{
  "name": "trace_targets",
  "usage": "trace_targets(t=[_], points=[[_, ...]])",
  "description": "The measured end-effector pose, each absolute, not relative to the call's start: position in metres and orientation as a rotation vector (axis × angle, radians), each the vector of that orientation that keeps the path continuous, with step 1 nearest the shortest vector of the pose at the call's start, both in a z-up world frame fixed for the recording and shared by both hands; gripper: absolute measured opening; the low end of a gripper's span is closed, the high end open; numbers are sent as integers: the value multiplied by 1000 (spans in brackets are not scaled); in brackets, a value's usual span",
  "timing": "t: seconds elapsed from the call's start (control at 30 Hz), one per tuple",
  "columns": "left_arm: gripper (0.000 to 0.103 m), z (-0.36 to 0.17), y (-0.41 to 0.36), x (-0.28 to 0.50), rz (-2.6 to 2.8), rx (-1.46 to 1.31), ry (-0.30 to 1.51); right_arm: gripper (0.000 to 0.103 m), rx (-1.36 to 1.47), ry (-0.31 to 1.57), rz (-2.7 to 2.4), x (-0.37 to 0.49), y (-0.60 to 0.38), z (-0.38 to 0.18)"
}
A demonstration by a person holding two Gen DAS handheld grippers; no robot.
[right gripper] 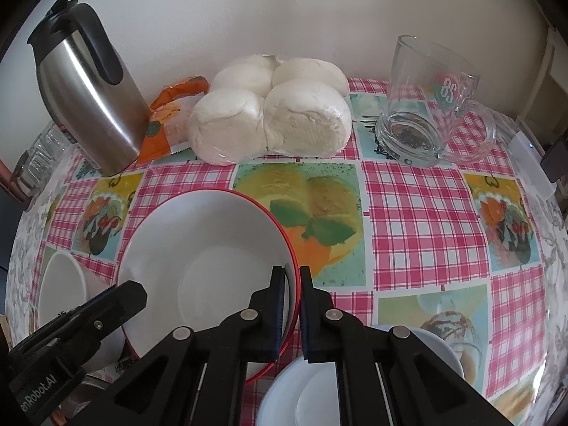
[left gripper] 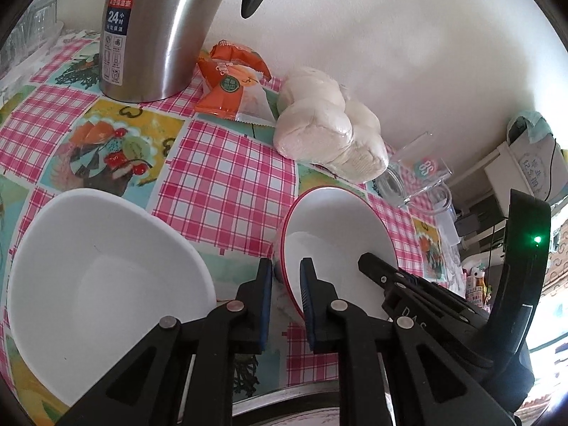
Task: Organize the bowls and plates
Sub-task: 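Lift the red-rimmed bowl with both grippers and carry it over the basin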
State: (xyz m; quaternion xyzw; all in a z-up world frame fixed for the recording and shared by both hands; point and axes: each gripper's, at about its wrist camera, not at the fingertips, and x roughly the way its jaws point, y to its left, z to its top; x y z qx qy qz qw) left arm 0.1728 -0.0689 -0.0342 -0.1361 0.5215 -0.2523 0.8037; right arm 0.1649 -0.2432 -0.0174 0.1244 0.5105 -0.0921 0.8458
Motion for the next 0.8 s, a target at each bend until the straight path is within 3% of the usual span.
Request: trace_targets(t=[0.3, 0.8], points=[[16, -33, -94, 162, -458, -66, 1075, 9, 223, 1080, -192, 165, -237, -16], [17, -11, -85, 154, -472, -92, 1023, 10, 259, 995, -159, 148, -237, 11]])
